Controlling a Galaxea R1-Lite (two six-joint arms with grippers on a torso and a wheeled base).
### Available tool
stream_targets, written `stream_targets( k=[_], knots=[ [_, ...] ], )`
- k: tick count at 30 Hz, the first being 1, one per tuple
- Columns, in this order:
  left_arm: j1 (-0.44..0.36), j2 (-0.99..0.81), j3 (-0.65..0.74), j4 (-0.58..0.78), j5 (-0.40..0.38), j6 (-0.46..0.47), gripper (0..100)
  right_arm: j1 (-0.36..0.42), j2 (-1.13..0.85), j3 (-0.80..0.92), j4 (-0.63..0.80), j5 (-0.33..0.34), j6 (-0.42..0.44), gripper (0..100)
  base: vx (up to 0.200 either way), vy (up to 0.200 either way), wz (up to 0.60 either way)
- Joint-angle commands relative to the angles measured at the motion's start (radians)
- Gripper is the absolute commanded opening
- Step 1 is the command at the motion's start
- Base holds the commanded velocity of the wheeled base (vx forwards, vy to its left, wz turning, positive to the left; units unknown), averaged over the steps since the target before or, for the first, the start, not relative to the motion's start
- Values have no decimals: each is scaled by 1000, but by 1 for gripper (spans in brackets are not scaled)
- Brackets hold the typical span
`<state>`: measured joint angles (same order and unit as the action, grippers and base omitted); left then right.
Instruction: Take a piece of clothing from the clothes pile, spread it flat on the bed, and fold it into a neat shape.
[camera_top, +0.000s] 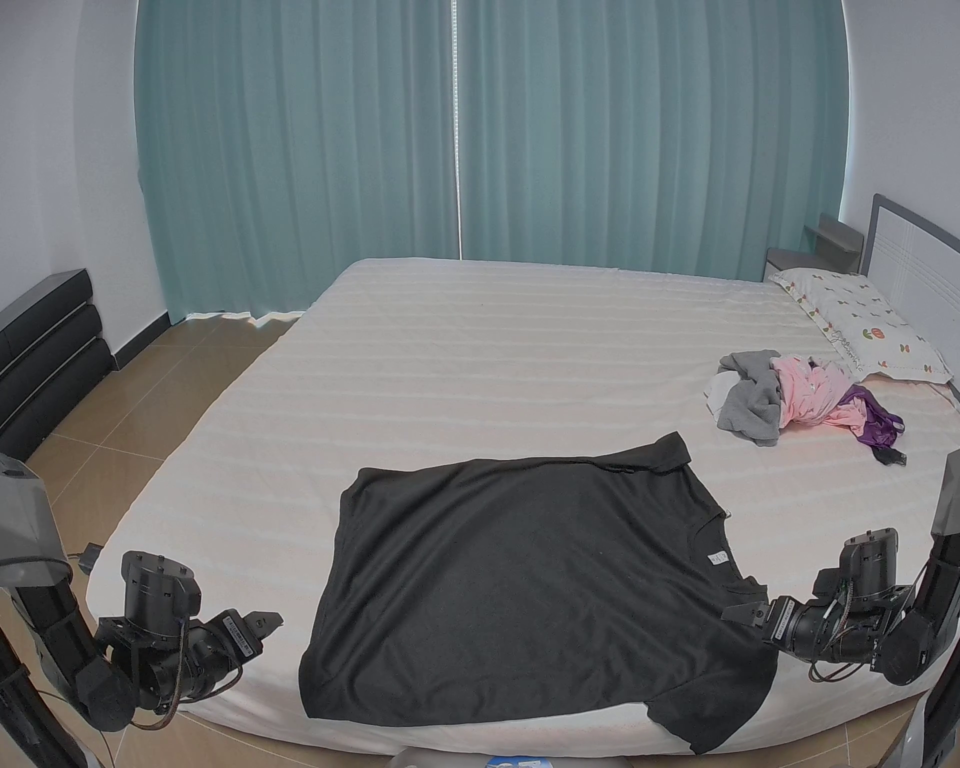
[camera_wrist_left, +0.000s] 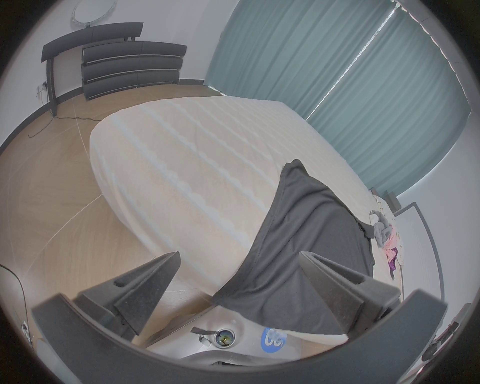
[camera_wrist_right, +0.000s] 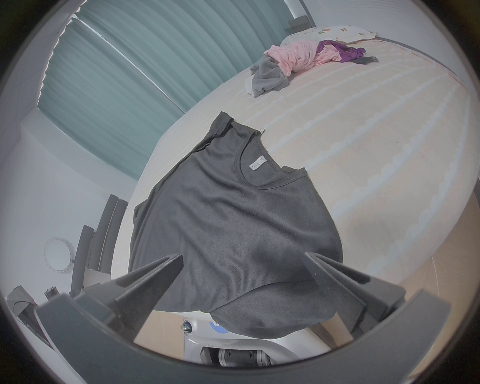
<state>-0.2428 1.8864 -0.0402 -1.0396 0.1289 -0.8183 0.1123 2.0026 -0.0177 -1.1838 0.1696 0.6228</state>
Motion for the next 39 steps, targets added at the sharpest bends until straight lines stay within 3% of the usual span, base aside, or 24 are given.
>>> stream_targets(
  k=[1, 7, 14, 18, 22, 24, 25, 28, 35, 39],
  knots=[
    [-4, 13, -29, 0, 1, -1, 100, 1, 4, 8, 0, 1, 0, 100, 0, 0, 0],
    [-3, 33, -109, 6, 1, 1, 100, 1, 4, -4, 0, 2, 0, 100, 0, 0, 0],
    [-1, 123, -326, 38, 0, 7, 100, 3, 5, -53, 0, 2, 2, 100, 0, 0, 0],
    [-1, 194, -495, 121, -32, 7, 100, 20, 5, -62, 0, -1, 5, 100, 0, 0, 0],
    [5, 295, -771, 276, -60, 10, 100, 21, 4, -68, 0, -1, 15, 100, 0, 0, 0],
    [5, 300, -782, 280, -60, 10, 100, 21, 2, -68, 0, -1, 15, 100, 0, 0, 0],
    [8, 384, -955, 345, -60, 31, 100, 30, 1, -76, 0, 1, 17, 100, 0, 0, 0],
    [7, 471, -1096, 394, -60, 62, 100, 58, 1, -71, -2, -2, 31, 100, 0, 0, 0],
    [8, 654, -1339, 431, -55, 82, 100, 64, -5, -74, 0, -12, 57, 100, 0, 0, 0],
    [10, 724, -1409, 429, -41, 114, 100, 63, 2, -74, 0, -13, 57, 100, 0, 0, 0]
  ],
)
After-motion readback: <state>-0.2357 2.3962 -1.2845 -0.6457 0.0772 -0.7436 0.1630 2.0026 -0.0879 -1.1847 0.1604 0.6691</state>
